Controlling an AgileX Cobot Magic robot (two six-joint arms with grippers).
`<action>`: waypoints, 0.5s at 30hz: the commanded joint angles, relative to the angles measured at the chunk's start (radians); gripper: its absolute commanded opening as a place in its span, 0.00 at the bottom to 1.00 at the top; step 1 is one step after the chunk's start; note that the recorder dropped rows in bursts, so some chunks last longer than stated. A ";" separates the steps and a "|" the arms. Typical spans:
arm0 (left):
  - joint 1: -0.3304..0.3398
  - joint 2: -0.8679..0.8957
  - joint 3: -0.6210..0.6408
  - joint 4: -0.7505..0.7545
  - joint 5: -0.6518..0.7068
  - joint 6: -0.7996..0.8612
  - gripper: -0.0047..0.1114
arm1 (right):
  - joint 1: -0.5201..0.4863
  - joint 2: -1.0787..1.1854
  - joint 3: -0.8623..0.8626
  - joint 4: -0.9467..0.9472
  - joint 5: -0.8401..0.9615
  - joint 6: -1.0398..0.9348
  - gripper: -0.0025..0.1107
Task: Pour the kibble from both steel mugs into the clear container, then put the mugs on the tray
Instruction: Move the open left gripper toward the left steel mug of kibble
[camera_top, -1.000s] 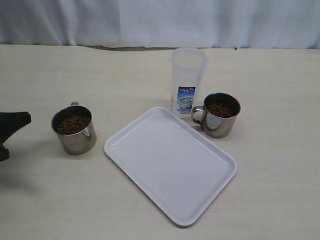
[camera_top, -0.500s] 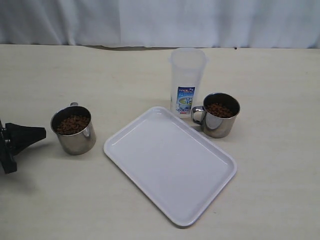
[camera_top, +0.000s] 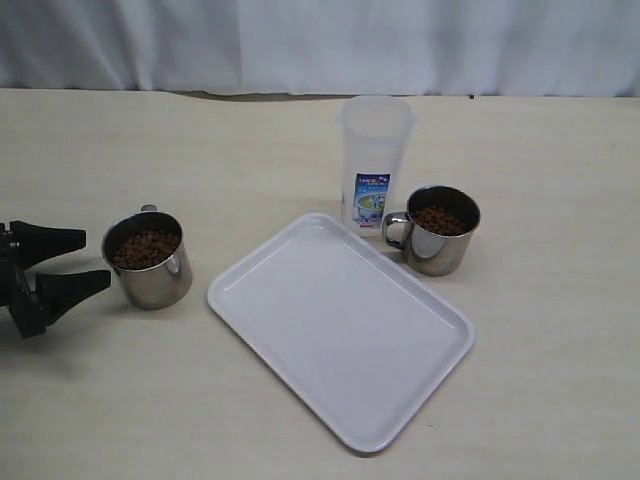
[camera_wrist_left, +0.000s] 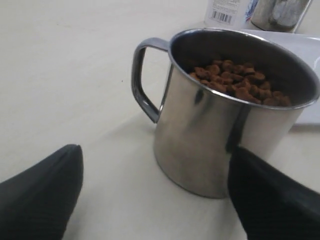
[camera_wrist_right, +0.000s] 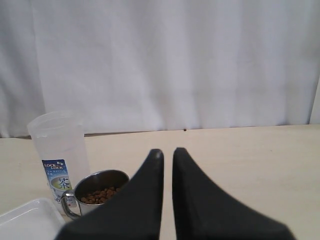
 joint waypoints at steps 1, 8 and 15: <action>-0.014 0.002 -0.004 0.003 -0.011 -0.001 0.54 | 0.004 -0.003 0.003 0.002 -0.001 -0.009 0.07; -0.017 0.002 -0.004 0.083 -0.011 -0.106 0.54 | 0.004 -0.003 0.003 0.002 -0.001 -0.009 0.07; -0.064 0.002 -0.004 0.090 -0.011 -0.106 0.54 | 0.004 -0.003 0.003 0.002 -0.001 -0.009 0.07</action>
